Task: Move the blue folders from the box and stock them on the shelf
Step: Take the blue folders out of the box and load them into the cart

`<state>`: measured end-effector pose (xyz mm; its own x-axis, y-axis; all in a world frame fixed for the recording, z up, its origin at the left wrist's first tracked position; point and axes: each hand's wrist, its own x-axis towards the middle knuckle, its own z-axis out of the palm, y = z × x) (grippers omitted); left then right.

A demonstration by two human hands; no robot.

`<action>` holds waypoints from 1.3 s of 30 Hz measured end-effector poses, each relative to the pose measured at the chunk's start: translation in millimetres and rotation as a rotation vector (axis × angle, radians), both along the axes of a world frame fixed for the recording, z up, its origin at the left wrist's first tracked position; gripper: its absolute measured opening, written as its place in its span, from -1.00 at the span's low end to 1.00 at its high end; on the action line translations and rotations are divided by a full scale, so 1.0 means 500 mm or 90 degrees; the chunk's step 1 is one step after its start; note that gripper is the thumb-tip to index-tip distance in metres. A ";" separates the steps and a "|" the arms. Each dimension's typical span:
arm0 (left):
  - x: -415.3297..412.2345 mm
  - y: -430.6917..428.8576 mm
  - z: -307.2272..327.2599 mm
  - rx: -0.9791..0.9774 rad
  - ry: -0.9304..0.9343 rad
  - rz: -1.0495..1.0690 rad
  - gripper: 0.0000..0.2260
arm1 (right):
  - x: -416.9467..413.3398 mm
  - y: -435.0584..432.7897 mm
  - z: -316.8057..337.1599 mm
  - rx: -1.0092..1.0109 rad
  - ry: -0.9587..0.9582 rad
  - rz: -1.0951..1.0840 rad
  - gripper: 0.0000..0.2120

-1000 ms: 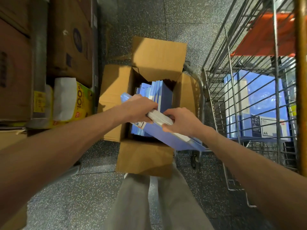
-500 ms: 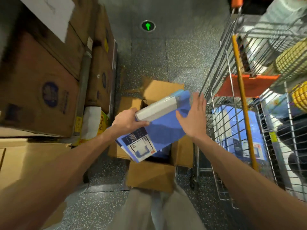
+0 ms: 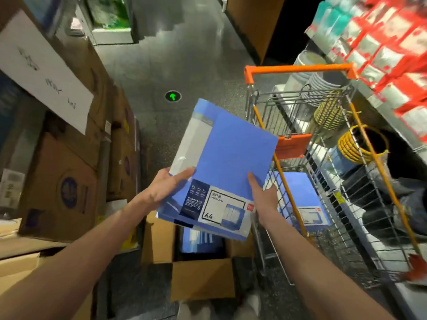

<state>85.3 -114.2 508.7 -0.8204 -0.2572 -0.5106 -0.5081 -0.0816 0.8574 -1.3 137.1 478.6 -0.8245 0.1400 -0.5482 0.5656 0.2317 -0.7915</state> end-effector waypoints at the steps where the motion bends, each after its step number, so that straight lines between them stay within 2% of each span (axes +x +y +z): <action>1: -0.001 0.015 0.016 0.024 -0.008 0.001 -0.61 | 0.001 0.009 0.011 -0.036 0.007 -0.020 0.20; 4: -0.013 0.068 0.052 0.071 -0.003 0.004 -0.47 | -0.004 0.050 0.060 -0.122 0.082 -0.073 -0.36; 5: -0.018 0.091 0.065 0.074 0.001 0.008 -0.46 | -0.009 0.071 0.074 -0.133 0.105 -0.085 -0.47; 10: -0.041 0.249 0.131 0.069 0.001 -0.026 -0.55 | -0.022 0.224 0.146 -0.124 0.153 -0.142 -0.65; 13: -0.057 0.373 0.168 0.077 -0.018 -0.097 -0.49 | -0.024 0.357 0.178 -0.131 0.177 -0.191 -0.64; 15: -0.070 0.471 0.198 0.076 -0.017 -0.146 -0.55 | -0.029 0.468 0.195 -0.144 0.186 -0.217 -0.62; 17: -0.084 0.570 0.229 0.079 -0.012 -0.178 -0.57 | -0.031 0.573 0.214 -0.177 0.179 -0.237 -0.71; 20: -0.113 0.684 0.252 0.061 0.001 -0.184 -0.47 | -0.035 0.695 0.240 -0.230 0.149 -0.255 -0.76; 22: -0.137 0.753 0.256 0.063 0.002 -0.168 -0.39 | -0.036 0.767 0.254 -0.248 0.141 -0.269 -0.73; 25: -0.166 0.805 0.245 0.065 0.009 -0.159 -0.39 | -0.035 0.827 0.255 -0.242 0.119 -0.268 -0.58; 28: -0.192 0.845 0.225 0.059 -0.041 -0.160 -0.36 | -0.041 0.867 0.241 -0.229 0.101 -0.241 -0.56; 32: -0.230 0.878 0.161 0.038 -0.068 -0.048 -0.23 | -0.066 0.878 0.212 -0.143 0.156 -0.202 -0.75; 35: -0.263 0.892 0.121 -0.003 -0.054 0.031 -0.35 | -0.097 0.867 0.201 -0.012 0.198 -0.148 -0.75; 39: -0.333 0.869 0.063 -0.035 -0.055 0.071 -0.35 | -0.174 0.848 0.176 0.079 0.153 -0.048 -0.75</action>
